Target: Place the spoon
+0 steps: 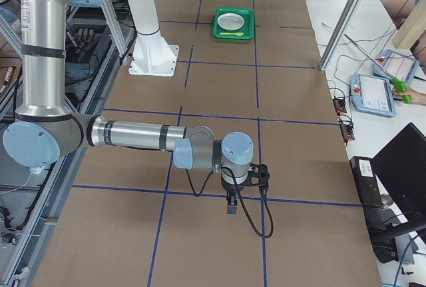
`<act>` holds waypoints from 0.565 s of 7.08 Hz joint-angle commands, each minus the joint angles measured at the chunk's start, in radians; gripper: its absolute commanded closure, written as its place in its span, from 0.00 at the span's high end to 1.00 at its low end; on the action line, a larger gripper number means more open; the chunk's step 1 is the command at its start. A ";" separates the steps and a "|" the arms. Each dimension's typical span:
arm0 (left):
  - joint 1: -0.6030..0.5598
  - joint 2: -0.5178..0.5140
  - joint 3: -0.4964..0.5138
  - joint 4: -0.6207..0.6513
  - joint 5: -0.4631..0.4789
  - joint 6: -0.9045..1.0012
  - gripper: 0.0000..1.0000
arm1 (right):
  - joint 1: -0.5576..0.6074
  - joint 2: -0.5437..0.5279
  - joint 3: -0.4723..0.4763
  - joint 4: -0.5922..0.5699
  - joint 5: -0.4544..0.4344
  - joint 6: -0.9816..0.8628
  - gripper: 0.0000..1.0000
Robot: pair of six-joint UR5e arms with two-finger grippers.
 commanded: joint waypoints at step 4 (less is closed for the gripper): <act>0.002 0.007 -0.013 -0.006 0.028 -0.003 1.00 | 0.000 0.000 0.001 0.000 -0.001 0.000 1.00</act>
